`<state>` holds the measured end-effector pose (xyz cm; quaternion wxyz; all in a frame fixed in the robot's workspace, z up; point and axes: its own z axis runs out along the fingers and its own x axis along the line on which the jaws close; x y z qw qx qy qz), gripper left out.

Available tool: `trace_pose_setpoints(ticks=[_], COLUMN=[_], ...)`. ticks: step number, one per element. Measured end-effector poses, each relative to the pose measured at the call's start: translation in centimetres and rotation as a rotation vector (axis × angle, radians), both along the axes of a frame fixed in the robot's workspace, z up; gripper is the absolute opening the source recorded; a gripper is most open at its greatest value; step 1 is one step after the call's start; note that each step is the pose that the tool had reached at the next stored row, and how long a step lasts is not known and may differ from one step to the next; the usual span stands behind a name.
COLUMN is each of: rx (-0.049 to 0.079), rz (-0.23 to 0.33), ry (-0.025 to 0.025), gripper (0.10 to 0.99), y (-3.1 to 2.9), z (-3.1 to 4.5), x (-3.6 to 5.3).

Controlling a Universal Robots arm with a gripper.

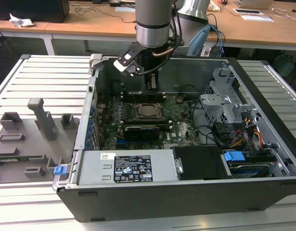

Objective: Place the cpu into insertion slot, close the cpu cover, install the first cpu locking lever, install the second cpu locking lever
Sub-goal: 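Install the first cpu locking lever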

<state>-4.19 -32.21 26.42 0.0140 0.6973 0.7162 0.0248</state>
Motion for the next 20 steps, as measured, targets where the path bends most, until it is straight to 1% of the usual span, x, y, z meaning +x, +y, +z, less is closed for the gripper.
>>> trace_pose_setpoints(ticks=[3, 5, 8, 13, 15, 20], rx=[0.0, 0.0, -0.001, -0.012, -0.012, -0.012], rz=[0.0, 0.0, 0.002, 0.063, 0.087, 0.126], ry=[0.0, 0.0, -0.0001, 0.0, -0.0002, -0.0005], gripper=[0.106, 0.106, 0.106, 0.106, 0.106, 0.106], y=[0.0, 0.0, 0.0, 0.0, 0.0, 0.0], z=[0.72, 0.89, 0.9, 0.9, 0.89, 0.86], x=[0.0, 0.0, 0.0, 0.0, -0.01, 0.0])
